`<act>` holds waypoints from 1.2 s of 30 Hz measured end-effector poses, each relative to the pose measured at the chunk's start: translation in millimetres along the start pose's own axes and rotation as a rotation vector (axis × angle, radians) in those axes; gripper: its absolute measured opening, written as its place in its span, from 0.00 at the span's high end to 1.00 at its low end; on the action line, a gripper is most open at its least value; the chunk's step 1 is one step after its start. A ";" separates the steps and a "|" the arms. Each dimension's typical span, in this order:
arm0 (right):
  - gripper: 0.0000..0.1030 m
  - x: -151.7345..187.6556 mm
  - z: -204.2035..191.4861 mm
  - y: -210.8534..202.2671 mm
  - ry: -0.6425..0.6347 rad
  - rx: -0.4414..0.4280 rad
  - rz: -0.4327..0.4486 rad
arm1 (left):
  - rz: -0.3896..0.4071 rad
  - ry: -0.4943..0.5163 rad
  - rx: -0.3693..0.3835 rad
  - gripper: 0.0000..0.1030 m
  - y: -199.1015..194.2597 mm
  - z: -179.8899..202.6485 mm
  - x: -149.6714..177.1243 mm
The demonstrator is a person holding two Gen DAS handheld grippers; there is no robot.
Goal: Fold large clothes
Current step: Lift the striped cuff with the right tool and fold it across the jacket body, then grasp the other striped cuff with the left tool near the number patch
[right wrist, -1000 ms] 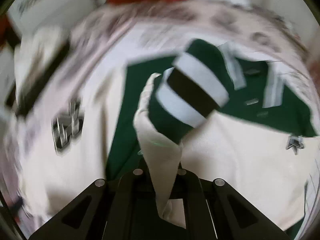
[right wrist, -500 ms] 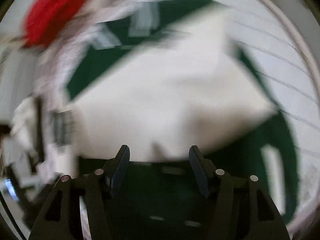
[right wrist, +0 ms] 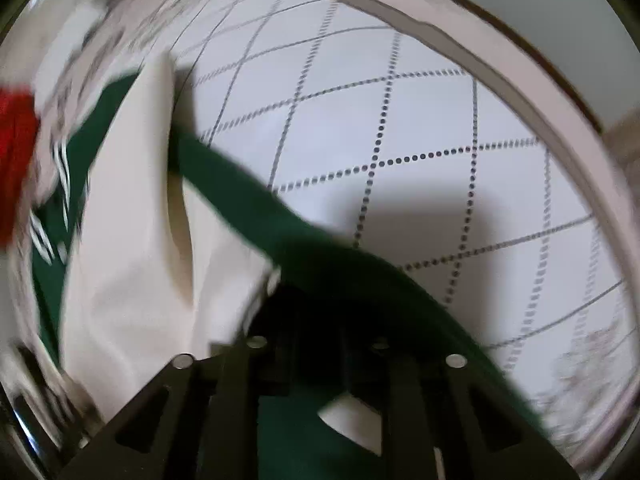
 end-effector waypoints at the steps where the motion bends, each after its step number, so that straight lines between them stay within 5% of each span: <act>1: 0.67 10.4 -0.9 -7.7 -0.024 -0.007 -0.014 | 0.002 -0.003 0.004 0.00 -2.9 -3.8 1.6; 4: 0.51 51.1 0.5 -26.6 -0.100 0.008 -0.053 | 0.009 -0.043 0.052 0.00 -19.9 -23.3 13.5; 6: 0.23 84.4 -2.9 -39.5 -0.205 0.118 -0.037 | 0.008 -0.080 0.091 0.00 -38.1 -44.7 30.7; 11: 0.22 150.0 -46.2 -53.0 -0.412 0.177 0.002 | -0.046 -0.240 0.116 0.00 -67.2 -108.5 85.8; 17: 0.22 225.1 -105.4 -55.6 -0.551 0.117 -0.041 | -0.154 -0.534 0.151 0.00 -57.5 -188.8 156.3; 24: 0.22 319.6 -131.0 -61.0 -0.676 0.052 -0.083 | -0.183 -1.141 0.471 0.00 14.3 -273.0 205.3; 29: 0.22 384.8 -135.7 -63.1 -0.737 0.009 -0.109 | -0.081 -1.410 0.491 0.02 35.0 -319.1 220.8; 33: 0.22 447.0 -143.5 -78.9 -0.800 -0.097 -0.125 | 0.036 -1.322 0.312 0.75 22.6 -361.3 211.1; 36: 0.22 479.9 -155.2 -90.7 -0.881 -0.131 -0.101 | 0.087 -1.270 0.288 0.80 25.2 -389.4 203.9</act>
Point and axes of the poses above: each gripper's, at about its wrist camera, not at the fingertips, and y roughly the way its jaws point, z to its right, x to its underside, the point moved 8 cm from there along y, roughly the way its jaws point, and after that the axes turned 2 degrees about x, right-handed, at the moved point
